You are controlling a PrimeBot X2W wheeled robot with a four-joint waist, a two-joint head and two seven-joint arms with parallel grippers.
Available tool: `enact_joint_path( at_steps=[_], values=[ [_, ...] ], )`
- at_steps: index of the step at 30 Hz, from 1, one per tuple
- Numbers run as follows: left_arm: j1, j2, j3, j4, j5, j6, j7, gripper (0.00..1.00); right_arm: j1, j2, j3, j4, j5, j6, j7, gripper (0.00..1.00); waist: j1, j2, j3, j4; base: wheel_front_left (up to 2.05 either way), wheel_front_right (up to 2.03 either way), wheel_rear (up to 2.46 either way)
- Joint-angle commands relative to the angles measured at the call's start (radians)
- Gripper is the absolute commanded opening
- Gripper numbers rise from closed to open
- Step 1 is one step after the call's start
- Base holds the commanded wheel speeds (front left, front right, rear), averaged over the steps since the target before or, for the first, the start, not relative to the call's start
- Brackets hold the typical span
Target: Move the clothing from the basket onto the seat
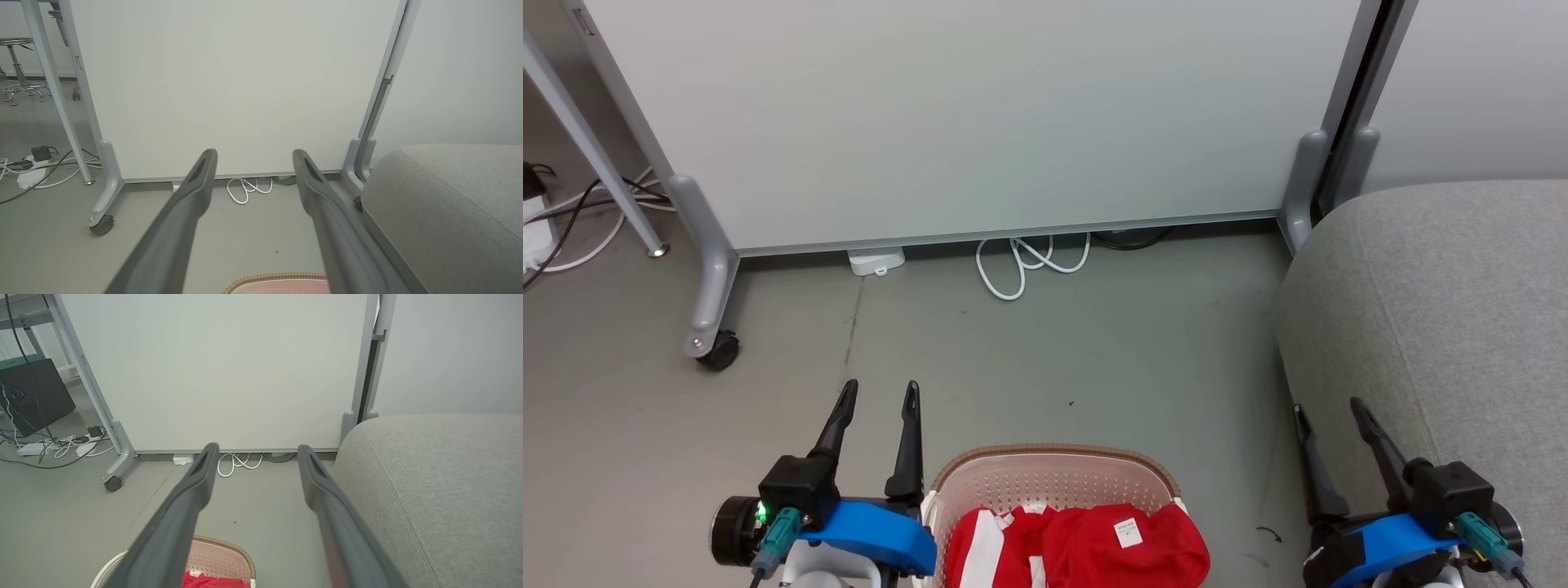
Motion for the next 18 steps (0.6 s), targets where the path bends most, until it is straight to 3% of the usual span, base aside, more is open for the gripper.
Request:
enact_joint_path(
  at_steps=[1,18],
  values=[
    [-0.010,0.003,0.002,0.001,-0.002,0.000,-0.005,1.00,-0.005,-0.005,0.000,0.002,0.004,0.002,-0.004,1.00,0.0000,0.0000,-0.001,0.000,0.00,0.00,0.00],
    [-0.026,0.003,-0.010,0.012,0.019,-0.015,-0.005,1.00,-0.013,-0.006,0.008,0.000,0.003,0.002,-0.004,1.00,0.0000,0.0000,0.010,-0.006,0.00,0.00,0.00]
  ],
)
